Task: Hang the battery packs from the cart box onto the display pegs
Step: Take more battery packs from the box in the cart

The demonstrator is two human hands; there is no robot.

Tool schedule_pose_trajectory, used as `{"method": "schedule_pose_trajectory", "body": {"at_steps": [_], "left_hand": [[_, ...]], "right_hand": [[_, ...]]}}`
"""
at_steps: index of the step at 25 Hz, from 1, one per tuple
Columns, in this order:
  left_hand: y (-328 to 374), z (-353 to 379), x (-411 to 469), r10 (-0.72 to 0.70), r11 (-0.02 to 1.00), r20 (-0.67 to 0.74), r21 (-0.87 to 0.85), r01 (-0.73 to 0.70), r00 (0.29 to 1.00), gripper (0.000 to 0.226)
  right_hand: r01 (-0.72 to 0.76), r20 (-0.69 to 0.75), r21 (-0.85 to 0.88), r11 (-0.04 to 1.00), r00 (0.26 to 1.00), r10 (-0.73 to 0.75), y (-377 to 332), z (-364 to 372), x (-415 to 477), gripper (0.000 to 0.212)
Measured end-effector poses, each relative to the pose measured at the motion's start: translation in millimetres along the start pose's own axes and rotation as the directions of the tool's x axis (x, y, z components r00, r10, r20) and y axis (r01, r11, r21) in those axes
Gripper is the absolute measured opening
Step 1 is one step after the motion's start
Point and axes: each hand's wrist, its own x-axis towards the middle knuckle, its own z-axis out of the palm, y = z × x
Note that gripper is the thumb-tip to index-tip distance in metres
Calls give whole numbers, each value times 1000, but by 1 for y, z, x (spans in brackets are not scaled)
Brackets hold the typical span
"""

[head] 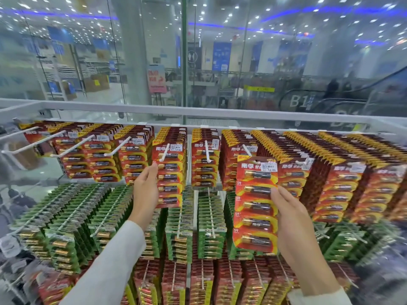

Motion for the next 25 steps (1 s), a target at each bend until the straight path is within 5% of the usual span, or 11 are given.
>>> {"method": "schedule_pose_trajectory", "body": {"at_steps": [4, 7, 25], "left_hand": [[1, 3, 1, -2, 1000, -10, -3, 2, 1000, 33], [-3, 2, 6, 7, 1000, 3, -24, -7, 1000, 35], [-11, -5, 4, 141, 979, -9, 150, -138, 990, 31]], "right_hand": [[-12, -53, 7, 1000, 999, 13, 3, -3, 8, 39], [-20, -40, -48, 999, 999, 18, 4, 1, 22, 20], [137, -186, -517, 845, 946, -267, 38, 44, 83, 32]]}}
